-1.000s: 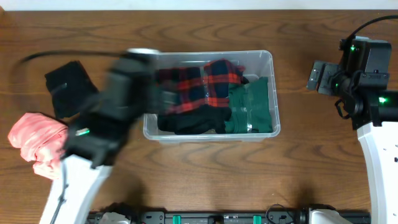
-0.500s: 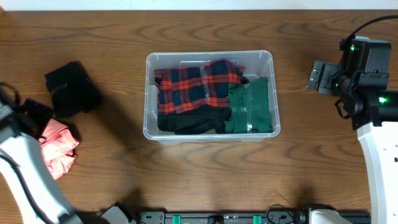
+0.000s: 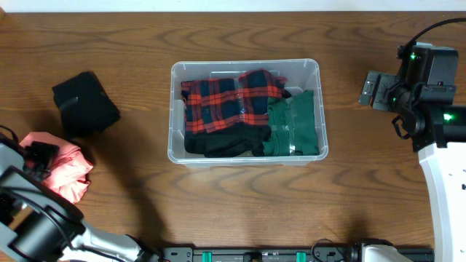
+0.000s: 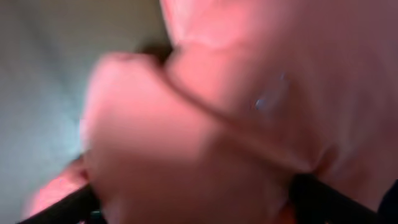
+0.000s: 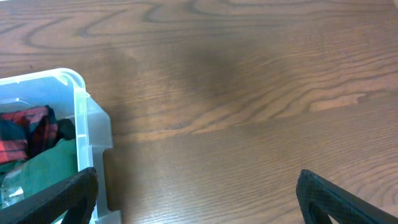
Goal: Pack container
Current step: 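Grasp the pink garment with the left gripper and lift it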
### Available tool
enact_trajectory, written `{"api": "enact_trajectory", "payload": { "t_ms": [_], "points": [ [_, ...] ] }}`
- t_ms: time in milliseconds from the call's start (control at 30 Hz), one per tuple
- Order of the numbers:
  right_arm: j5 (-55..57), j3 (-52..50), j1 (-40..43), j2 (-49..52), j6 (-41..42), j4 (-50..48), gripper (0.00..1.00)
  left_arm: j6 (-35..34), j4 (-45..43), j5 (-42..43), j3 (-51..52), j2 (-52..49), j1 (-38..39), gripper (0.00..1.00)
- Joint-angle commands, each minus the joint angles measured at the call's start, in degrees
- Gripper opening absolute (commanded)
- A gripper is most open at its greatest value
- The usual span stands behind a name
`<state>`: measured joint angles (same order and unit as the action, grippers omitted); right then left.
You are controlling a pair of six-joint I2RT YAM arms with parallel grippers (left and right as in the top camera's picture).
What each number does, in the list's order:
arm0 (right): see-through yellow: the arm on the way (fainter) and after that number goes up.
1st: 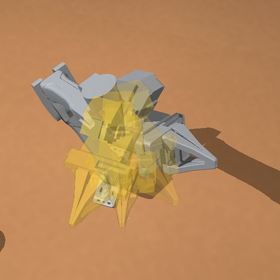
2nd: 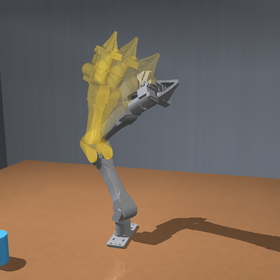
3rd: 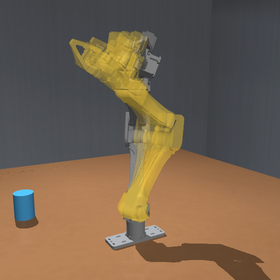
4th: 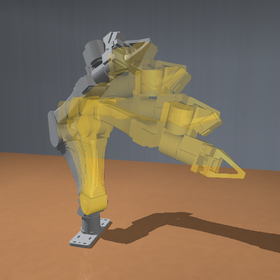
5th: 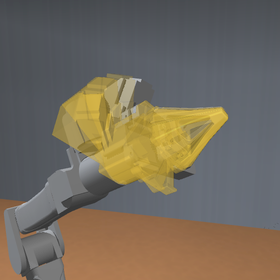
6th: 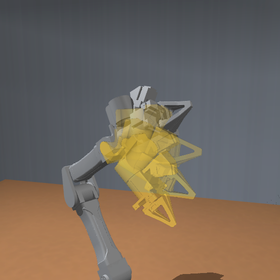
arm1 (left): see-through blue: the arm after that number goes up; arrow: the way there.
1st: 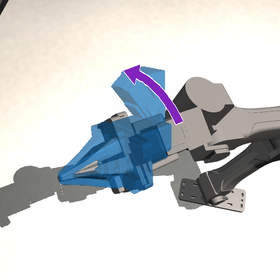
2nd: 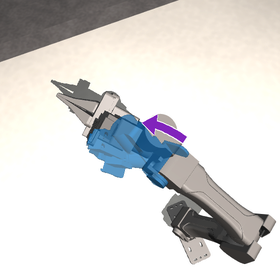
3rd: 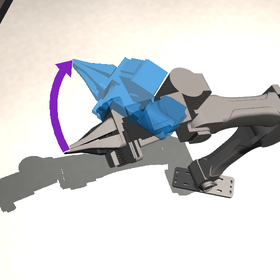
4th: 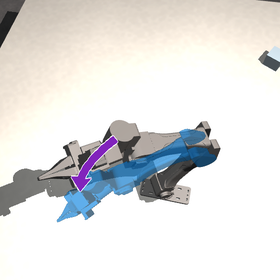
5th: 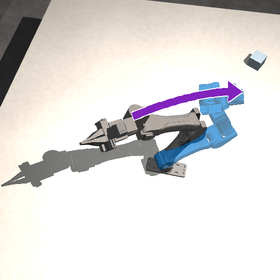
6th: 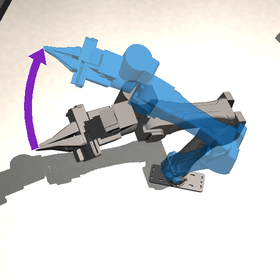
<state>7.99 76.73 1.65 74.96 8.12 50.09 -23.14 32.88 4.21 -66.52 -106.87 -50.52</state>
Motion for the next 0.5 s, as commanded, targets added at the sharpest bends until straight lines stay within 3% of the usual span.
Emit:
{"api": "enact_trajectory", "payload": {
  "t_ms": [0, 67, 133, 267, 467],
  "points": [
    [0.6, -0.1, 0.4, 0.1, 0.6, 0.1, 0.99, 4.2, -0.1, 8.2, 0.2, -2.1, -0.1, 0.59],
    [0.6, -0.1, 0.4, 0.1, 0.6, 0.1, 0.99, 6.6, 0.0, 13.7, 0.2, -2.0, -0.1, 0.28],
    [0.7, -0.1, 0.4, 0.1, 0.6, 0.1, 0.99, 6.8, 0.0, 17.7, 0.2, -1.5, -0.1, 0.06],
    [-0.3, -0.1, 3.2, 0.0, 3.7, 0.1, 0.99, 6.9, 0.9, 23.5, 0.2, 1.9, -0.1, 0.06],
    [-12.8, -0.1, 13.6, 0.0, 3.9, 0.3, 0.99, 7.1, 1.1, 34.3, 0.2, 13.6, 1.9, 0.06]
  ]
}}
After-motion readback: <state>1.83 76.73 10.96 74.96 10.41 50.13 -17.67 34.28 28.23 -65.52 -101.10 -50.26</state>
